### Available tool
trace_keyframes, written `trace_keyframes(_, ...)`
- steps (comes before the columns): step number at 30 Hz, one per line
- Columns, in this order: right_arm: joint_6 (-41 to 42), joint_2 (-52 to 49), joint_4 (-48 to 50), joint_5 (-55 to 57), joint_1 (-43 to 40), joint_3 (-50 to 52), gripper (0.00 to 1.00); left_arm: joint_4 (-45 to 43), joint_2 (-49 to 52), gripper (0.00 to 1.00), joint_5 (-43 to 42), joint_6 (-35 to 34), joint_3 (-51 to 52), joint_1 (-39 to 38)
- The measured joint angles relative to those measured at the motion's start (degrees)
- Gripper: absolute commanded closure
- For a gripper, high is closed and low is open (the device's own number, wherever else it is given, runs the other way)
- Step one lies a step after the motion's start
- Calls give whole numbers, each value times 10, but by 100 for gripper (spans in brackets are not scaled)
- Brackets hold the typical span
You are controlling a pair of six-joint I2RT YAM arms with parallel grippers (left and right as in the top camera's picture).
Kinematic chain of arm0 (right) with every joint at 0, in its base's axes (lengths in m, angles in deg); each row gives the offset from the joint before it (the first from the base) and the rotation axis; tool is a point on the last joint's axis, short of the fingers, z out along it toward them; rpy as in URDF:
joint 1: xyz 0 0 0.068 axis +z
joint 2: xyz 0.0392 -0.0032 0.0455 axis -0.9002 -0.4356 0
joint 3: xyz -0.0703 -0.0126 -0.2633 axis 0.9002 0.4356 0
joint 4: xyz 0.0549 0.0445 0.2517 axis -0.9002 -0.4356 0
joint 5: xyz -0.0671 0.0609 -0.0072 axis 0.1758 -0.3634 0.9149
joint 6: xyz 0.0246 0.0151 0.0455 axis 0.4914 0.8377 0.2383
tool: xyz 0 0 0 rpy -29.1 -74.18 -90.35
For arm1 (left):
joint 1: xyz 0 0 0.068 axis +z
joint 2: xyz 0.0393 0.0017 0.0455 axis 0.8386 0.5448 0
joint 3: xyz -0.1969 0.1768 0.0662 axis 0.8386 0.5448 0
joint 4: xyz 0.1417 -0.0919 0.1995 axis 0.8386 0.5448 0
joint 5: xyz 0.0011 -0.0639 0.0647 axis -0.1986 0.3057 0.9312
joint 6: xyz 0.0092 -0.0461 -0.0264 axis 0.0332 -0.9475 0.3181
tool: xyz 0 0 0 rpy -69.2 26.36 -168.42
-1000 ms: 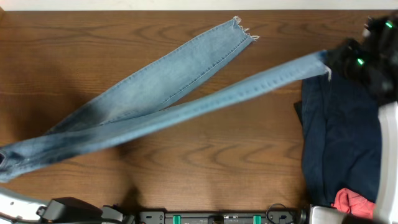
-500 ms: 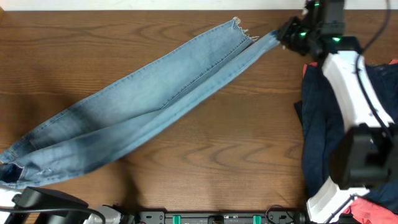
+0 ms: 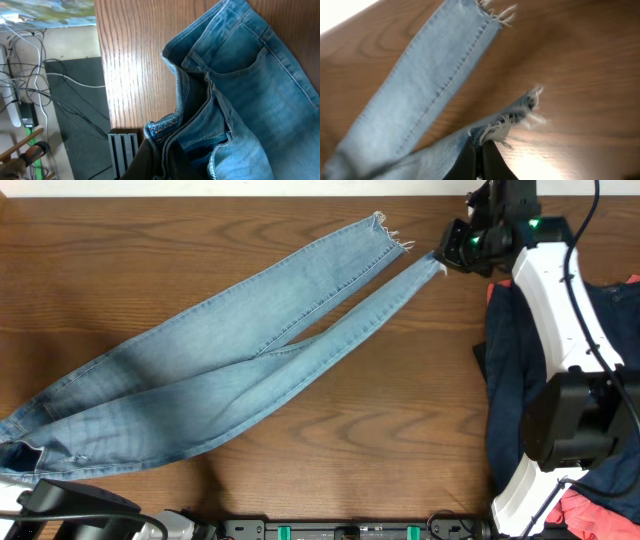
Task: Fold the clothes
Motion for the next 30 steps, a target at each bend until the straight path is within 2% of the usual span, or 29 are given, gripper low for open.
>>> trace_keyframes(3,-27,1,-51,30,0,-49,99,0,-1,94,-4,0,0,0)
trace_keyframes(8,-49,11,-57,58,2,-110,99,1,-3,94,-7,0,0,0)
trace_keyframes(17,-65,5,46,74,51,-123,99,2,-3,94,-15,0,0,0)
trace_keyframes(22,-70,-57,118,80,89,-129,99,2,-3,93,-16,0,0,0)
trace_keyframes(30,-74,-146,159,84,109,-128,99,-2,-3,93,-16,0,0,0)
